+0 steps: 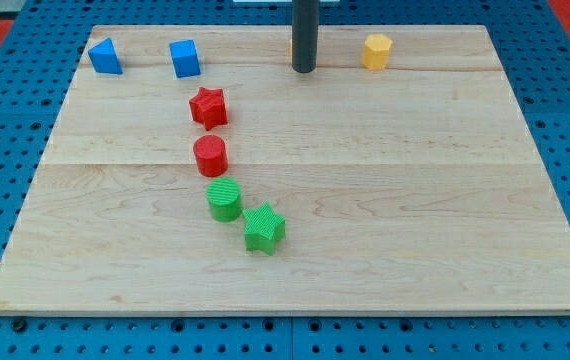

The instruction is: Push the red star towards the center left of the board

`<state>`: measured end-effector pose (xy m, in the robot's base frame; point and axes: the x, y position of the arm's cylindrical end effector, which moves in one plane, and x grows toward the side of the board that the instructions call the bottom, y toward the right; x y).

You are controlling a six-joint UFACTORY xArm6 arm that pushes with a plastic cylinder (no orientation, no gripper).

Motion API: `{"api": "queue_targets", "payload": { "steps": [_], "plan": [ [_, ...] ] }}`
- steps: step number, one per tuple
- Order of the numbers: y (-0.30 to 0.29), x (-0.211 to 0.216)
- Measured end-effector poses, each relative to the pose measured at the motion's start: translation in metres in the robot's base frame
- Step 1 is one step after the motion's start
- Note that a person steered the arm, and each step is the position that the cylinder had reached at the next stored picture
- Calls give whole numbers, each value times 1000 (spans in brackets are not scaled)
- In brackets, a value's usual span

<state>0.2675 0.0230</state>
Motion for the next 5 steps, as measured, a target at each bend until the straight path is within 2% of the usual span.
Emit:
{"api": "queue_targets", "payload": {
  "steps": [1,2,3,5],
  "plan": [
    [-1,41],
    [-61,95],
    [-126,98],
    [-140,59]
  ]
}}
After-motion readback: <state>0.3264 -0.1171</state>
